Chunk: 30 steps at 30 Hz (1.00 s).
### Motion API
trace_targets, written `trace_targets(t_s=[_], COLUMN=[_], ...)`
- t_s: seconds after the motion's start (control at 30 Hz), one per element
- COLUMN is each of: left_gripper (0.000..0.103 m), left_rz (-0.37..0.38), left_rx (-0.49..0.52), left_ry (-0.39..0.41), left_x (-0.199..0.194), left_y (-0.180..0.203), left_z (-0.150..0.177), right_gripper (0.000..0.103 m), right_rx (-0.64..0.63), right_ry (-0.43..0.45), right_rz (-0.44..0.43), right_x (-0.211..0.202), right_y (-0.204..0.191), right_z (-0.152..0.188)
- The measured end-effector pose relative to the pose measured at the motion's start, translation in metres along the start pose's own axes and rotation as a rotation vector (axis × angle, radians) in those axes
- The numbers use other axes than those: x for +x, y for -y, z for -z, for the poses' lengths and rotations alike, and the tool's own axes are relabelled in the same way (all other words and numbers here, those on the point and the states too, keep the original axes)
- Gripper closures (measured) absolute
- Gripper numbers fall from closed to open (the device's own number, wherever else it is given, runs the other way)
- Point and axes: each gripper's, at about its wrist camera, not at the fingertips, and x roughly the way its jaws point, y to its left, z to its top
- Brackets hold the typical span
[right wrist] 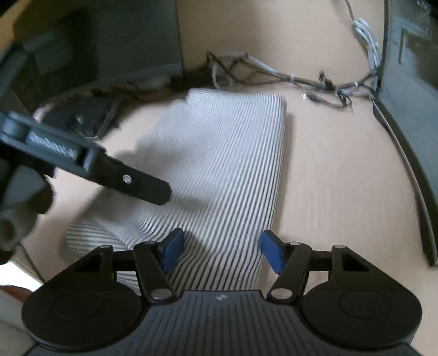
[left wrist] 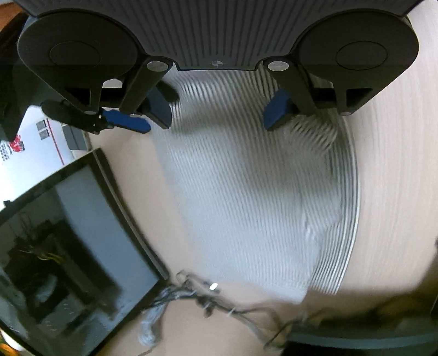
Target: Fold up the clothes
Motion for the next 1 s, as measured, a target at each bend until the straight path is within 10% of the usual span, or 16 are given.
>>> trace_targets(t_s=[1.0], left_gripper=[0.007], left_rz=[-0.062], left_rx=[0.084], left_ry=[0.033], left_x=[-0.038], left_y=[-0.017], left_z=[0.036], right_gripper=[0.027], right_rx=[-0.189], right_ry=[-0.053], right_rz=[0.213], right_x=[-0.038], right_y=[-0.070], right_z=[0.025])
